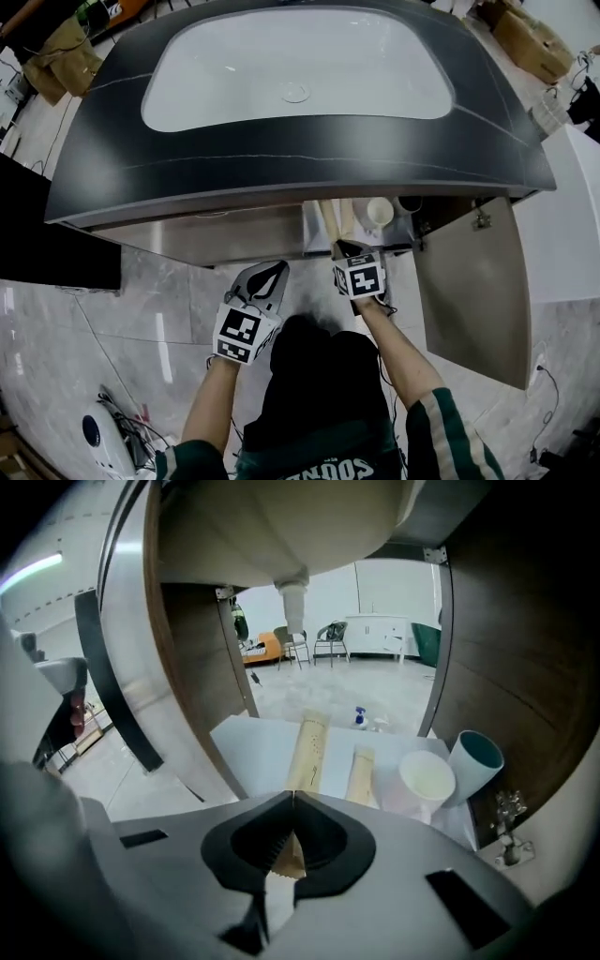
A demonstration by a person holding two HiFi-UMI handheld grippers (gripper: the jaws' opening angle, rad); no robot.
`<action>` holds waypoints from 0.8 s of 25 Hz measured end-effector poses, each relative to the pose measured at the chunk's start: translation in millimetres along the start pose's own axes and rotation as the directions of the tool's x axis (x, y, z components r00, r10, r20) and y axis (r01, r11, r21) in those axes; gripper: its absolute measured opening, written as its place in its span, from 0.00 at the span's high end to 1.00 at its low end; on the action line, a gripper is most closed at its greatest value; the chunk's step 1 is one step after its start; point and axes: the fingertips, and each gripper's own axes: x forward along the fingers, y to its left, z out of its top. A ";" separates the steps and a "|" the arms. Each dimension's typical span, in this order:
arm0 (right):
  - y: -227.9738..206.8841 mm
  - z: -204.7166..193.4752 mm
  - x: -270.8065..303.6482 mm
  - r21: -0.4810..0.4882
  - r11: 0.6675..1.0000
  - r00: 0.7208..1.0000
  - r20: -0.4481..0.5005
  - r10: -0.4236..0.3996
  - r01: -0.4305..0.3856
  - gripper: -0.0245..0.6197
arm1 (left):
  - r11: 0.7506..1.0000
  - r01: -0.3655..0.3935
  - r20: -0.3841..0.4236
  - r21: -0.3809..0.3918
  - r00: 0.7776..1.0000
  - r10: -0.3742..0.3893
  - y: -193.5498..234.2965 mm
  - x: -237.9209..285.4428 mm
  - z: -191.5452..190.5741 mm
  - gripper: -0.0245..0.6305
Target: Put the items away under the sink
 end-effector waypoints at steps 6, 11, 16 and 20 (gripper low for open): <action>-12.1 -16.9 60.7 0.015 0.999 0.999 -0.034 -0.031 0.031 0.90 | 0.999 -0.029 0.004 -0.018 1.000 0.029 13.2 2.6 -48.9 0.95; -13.1 -7.5 91.2 0.006 0.998 0.998 -0.024 -0.056 0.056 0.90 | 0.999 -0.035 0.016 -0.018 0.999 0.036 19.3 -1.5 -67.8 0.95; -6.7 -13.0 111.4 -0.008 0.998 0.996 -0.053 -0.065 0.064 0.90 | 0.996 -0.064 0.022 -0.055 0.998 0.065 33.6 -11.5 -80.2 0.95; -7.6 -19.5 119.3 -0.023 0.997 0.994 -0.076 -0.074 0.073 0.90 | 0.993 -0.081 0.031 -0.092 0.996 0.084 43.6 -16.6 -84.7 0.95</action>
